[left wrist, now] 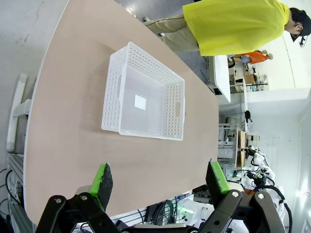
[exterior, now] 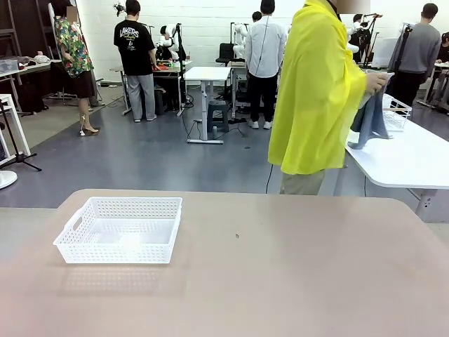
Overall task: Clean and organize the cups into the basket.
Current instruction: Pick up the Organizing basket and move it to the center of the table, then pick up the Reusable plastic cup from the right side of the table and place it inside the Organizing basket.
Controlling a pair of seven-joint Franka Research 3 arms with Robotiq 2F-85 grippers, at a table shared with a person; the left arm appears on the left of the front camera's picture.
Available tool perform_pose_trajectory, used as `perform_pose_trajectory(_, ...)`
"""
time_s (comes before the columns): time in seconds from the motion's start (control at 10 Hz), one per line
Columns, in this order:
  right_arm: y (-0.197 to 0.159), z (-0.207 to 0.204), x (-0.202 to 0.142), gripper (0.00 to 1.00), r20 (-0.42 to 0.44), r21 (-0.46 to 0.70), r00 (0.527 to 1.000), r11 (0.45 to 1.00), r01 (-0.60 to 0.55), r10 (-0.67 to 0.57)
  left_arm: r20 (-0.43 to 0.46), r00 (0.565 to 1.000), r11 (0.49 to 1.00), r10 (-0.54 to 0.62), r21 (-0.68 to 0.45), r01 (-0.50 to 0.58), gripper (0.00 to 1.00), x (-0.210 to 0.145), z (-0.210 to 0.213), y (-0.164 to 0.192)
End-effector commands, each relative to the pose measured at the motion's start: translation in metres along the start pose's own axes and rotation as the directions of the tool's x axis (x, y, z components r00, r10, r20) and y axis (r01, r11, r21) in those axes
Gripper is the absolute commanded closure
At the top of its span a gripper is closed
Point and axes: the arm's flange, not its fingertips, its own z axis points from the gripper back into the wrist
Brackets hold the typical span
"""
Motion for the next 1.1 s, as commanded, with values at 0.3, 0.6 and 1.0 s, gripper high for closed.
perform_pose_trajectory(0.3,0.0003,-0.0012,0.0011,0.0,0.018,0.027,1.0,1.0,-0.017,0.016,0.008,1.0,1.0,-0.006,-0.013,0.006,0.0,0.0005,0.0003,0.0017)
perform_pose_trajectory(0.6,0.0003,-0.0012,0.0011,0.0,0.018,0.027,1.0,1.0,-0.017,0.016,0.008,1.0,1.0,-0.006,-0.013,0.006,0.0,0.0005,0.0003,0.0017)
perform_pose_trajectory(1.0,0.0003,-0.0012,0.0011,0.0,0.018,0.027,1.0,1.0,-0.017,0.016,0.008,1.0,1.0,-0.006,-0.013,0.006,0.0,0.0005,0.0003,0.0017)
